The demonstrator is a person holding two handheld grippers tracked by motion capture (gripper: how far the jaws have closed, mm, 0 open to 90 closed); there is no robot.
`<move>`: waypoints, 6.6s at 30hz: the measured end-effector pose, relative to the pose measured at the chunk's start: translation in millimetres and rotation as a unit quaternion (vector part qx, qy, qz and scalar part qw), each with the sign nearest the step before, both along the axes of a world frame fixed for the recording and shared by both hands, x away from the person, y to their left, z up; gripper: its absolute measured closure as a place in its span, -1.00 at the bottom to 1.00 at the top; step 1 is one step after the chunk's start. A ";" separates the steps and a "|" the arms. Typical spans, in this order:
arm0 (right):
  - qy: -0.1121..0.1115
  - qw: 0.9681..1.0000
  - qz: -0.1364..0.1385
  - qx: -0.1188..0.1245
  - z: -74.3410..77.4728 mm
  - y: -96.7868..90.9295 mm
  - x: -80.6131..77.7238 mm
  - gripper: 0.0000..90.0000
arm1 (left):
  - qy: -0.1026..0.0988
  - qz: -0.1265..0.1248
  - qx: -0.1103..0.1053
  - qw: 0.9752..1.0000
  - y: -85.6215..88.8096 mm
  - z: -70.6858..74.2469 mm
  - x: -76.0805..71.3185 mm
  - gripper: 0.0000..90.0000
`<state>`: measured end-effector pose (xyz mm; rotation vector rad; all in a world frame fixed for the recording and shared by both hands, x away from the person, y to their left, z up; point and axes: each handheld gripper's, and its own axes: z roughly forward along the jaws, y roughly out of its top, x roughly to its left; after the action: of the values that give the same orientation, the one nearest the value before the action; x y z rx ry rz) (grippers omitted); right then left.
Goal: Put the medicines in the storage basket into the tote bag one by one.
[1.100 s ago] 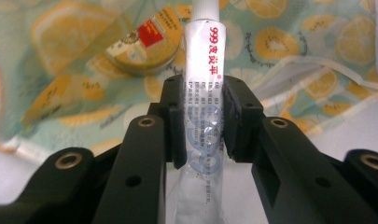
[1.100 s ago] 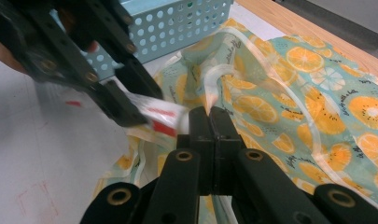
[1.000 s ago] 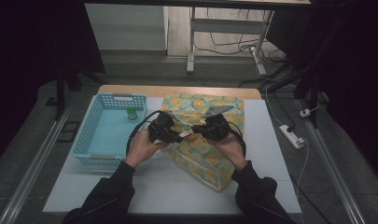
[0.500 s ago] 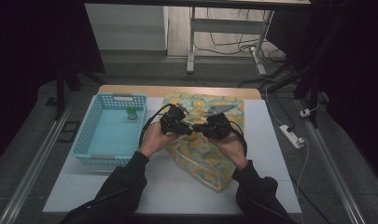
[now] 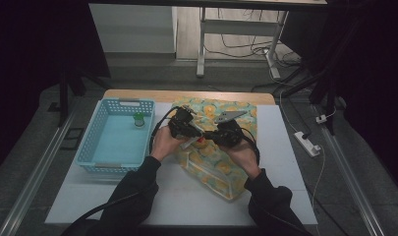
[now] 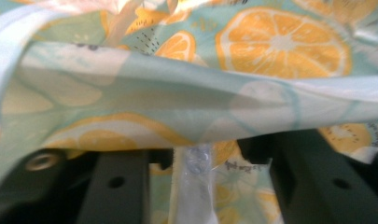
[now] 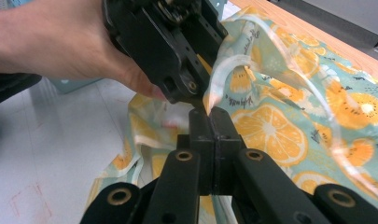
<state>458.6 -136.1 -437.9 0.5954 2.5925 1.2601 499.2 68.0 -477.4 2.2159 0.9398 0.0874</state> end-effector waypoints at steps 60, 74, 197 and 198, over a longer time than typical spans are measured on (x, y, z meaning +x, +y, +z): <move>0.002 1.000 0.002 -0.003 -2.1 1.3 -0.5 1.00 | -0.017 0.022 -0.054 0.998 99.4 16.4 -62.3 -1.00; 0.003 1.000 0.002 -0.004 -3.1 1.7 -0.2 1.00 | -0.037 0.072 -0.047 0.996 139.3 23.0 -62.8 -1.00; 0.004 1.000 0.012 0.004 -2.4 2.0 -1.6 1.00 | -0.016 0.111 0.051 0.992 162.8 73.3 -27.4 0.15; 0.003 1.000 0.012 0.005 -1.9 1.4 -1.4 1.00 | -0.019 0.108 0.048 0.993 161.0 75.4 -30.6 0.15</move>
<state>457.2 -134.7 -439.8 0.5731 2.6075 1.2803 468.5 229.0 -402.0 2.1844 1.1734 0.2790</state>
